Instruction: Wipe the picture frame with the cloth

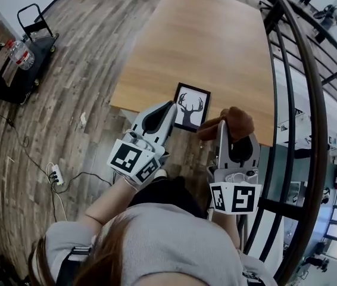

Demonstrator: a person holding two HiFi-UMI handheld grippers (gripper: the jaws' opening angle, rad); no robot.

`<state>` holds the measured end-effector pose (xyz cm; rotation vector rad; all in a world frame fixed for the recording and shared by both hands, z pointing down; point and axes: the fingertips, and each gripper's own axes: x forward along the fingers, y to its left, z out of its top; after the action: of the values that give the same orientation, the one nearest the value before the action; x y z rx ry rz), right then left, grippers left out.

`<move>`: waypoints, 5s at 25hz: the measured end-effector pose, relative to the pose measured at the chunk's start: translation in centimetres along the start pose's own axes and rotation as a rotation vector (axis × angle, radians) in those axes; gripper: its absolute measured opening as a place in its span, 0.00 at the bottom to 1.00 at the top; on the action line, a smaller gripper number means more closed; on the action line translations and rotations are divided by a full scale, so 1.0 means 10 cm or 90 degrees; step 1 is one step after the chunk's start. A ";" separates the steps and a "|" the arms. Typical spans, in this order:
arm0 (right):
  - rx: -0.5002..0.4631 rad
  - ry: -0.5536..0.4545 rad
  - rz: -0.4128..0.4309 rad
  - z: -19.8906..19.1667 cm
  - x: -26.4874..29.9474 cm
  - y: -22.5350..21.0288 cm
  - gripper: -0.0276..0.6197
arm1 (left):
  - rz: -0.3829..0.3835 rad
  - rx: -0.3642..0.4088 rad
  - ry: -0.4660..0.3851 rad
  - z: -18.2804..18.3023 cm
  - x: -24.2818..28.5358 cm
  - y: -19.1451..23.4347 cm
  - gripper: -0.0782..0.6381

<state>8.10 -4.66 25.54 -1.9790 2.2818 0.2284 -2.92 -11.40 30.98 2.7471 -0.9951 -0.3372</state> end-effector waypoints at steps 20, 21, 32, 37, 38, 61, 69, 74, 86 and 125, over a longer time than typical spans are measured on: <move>0.073 0.103 0.031 -0.90 0.27 -0.27 0.25 | 0.169 -0.704 0.135 -2.69 -0.28 0.86 0.59; 0.073 0.109 0.033 -0.94 0.27 -0.27 0.25 | 0.167 -0.723 0.125 -2.78 -0.25 0.89 0.61; 0.087 0.149 0.056 -1.34 0.31 -0.25 0.25 | 0.071 -0.829 0.087 -3.00 0.21 0.90 0.72; 0.110 0.156 0.060 -1.42 0.34 -0.26 0.25 | 0.039 -0.852 0.125 -3.02 0.43 0.82 0.72; 0.114 0.157 0.061 -1.42 0.34 -0.25 0.25 | 0.029 -0.854 0.145 -3.05 0.46 0.80 0.72; 0.137 0.157 0.076 -1.45 0.46 -0.27 0.25 | 0.025 -0.823 0.301 -3.25 0.55 0.78 0.36; 0.142 0.148 0.084 -1.44 0.45 -0.22 0.25 | -0.081 -0.801 0.243 -2.99 0.36 0.51 0.14; 0.135 0.137 0.080 -1.33 0.50 -0.23 0.25 | -0.128 -0.821 0.177 -2.72 0.32 0.34 0.13; -0.305 0.075 0.105 0.33 1.05 -0.23 0.25 | -0.272 -0.556 0.067 -1.07 0.78 -0.15 0.13; -0.878 0.305 0.231 0.07 1.18 0.40 0.25 | -0.355 -0.369 -0.031 0.05 1.16 -0.71 0.13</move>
<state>2.47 -15.42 22.88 -2.0636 3.1789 2.0111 9.90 -13.65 26.93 2.4114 -0.0731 -0.6570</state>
